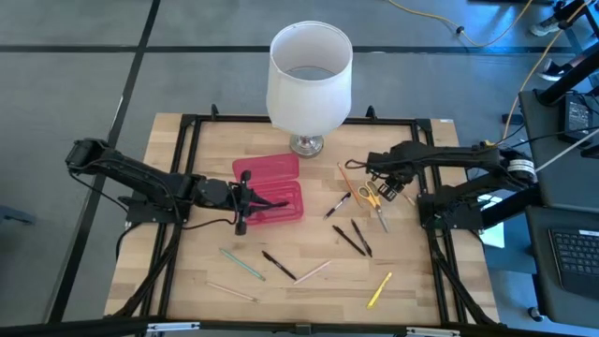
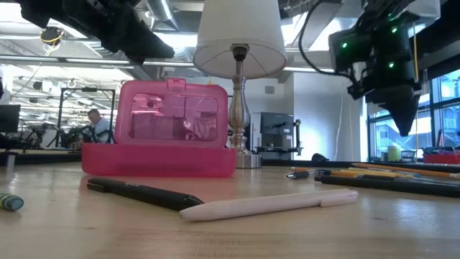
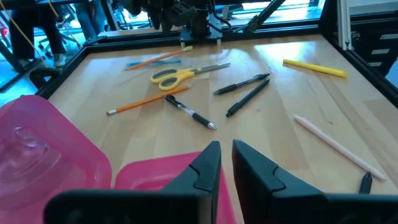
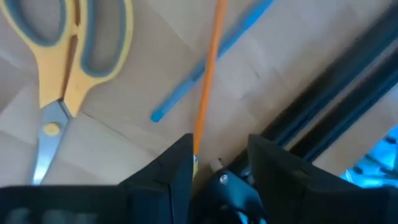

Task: Pick & place school supplies into a supply box
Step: Put the right yellow pencil into the red supply box

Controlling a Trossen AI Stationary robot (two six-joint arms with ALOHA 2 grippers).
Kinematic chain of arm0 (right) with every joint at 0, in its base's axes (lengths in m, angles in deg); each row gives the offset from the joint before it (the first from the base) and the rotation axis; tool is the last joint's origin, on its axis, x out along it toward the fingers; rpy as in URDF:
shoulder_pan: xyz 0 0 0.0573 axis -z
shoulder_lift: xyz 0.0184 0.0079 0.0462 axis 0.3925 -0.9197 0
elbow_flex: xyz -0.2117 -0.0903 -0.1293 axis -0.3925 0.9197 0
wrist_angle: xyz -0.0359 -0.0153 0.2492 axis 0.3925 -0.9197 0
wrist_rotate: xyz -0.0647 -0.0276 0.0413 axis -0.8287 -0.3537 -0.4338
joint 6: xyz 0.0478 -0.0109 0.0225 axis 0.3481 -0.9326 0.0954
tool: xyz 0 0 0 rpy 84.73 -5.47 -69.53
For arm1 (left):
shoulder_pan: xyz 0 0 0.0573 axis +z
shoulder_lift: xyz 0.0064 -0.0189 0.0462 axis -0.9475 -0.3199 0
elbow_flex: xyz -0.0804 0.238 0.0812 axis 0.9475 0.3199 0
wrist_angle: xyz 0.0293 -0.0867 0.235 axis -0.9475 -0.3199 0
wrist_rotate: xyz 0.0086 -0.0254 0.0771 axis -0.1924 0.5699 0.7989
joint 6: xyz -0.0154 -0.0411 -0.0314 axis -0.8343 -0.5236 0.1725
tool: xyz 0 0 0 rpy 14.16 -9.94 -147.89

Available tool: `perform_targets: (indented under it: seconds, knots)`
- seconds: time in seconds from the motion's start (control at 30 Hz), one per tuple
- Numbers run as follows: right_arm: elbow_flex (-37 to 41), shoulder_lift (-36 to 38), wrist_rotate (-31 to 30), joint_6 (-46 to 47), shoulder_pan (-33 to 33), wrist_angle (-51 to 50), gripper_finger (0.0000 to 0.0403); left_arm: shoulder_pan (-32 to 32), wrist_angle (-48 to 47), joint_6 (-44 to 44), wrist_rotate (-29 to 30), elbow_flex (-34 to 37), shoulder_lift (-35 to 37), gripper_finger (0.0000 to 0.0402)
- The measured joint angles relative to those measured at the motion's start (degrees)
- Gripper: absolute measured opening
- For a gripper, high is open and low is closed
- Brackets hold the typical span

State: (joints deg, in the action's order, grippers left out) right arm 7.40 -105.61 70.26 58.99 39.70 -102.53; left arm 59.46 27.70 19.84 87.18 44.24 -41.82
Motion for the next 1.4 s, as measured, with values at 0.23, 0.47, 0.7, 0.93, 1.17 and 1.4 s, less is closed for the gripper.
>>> perform_targets:
  seconds: [0.23,0.47,0.7,0.93,1.17,1.4]
  knots:
    - [0.7,-3.8,1.9,-5.9,2.2,4.6,0.0155,0.0,-0.5,-2.5,0.0,0.0,0.0,0.0033]
    - [8.0,-3.0,2.0,-6.0,4.1,8.8,0.0155,0.0,-1.4,-3.5,0.0,0.0,0.0,0.0034]
    - [12.2,-2.8,3.8,-6.0,6.2,14.0,0.0155,0.0,-1.4,-3.1,0.0,0.0,0.0,0.0037]
    - [13.6,-2.7,6.2,-6.0,10.1,18.0,0.0155,0.0,-1.4,-3.0,0.0,0.0,0.0,0.0032]
    - [14.7,-2.8,6.4,-5.9,12.5,19.2,0.0154,0.0,-1.4,-3.0,0.0,0.0,0.0,0.0037]
    - [15.2,-2.7,8.6,-6.6,13.0,20.3,0.011,0.0,-1.4,-3.0,0.0,0.0,0.0,0.004]
